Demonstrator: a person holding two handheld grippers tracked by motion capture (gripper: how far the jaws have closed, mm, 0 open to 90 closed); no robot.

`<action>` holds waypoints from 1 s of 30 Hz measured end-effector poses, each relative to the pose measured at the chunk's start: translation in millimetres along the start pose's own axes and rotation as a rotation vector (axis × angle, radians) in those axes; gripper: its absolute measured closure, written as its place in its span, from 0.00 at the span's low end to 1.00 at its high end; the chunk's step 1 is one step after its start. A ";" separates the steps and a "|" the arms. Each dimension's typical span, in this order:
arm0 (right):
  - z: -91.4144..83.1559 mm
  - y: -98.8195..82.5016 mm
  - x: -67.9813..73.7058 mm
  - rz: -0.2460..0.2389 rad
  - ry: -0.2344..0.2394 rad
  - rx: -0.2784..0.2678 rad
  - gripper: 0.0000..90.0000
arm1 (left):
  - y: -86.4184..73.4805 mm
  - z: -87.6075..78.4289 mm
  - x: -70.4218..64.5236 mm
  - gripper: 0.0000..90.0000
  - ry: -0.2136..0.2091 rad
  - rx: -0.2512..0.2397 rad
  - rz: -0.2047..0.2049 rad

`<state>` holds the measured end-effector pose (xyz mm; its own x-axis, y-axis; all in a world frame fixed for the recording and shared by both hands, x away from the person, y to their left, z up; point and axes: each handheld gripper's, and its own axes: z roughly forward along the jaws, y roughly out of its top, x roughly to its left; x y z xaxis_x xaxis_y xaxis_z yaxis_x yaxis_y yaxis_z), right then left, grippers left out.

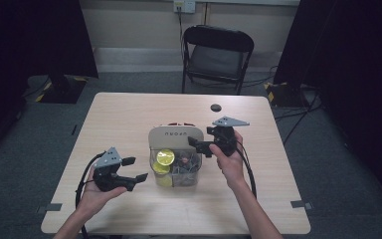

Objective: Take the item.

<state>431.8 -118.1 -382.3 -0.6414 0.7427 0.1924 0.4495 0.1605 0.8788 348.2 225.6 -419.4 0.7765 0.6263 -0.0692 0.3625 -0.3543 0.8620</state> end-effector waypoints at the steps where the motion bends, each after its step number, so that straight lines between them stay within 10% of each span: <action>1: 0.0 0.3 -0.2 0.000 0.002 -0.001 0.15 | 1.7 0.4 -1.1 0.30 -0.005 -0.005 0.003; 30: 0.4 -0.3 0.0 0.003 0.004 -0.001 0.15 | 42.4 39.7 -12.1 0.31 -0.034 -0.027 0.037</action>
<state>431.9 -117.9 -382.7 -0.6428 0.7403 0.1970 0.4510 0.1578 0.8785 374.6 175.4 -401.9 0.8065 0.5888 -0.0538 0.3197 -0.3577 0.8774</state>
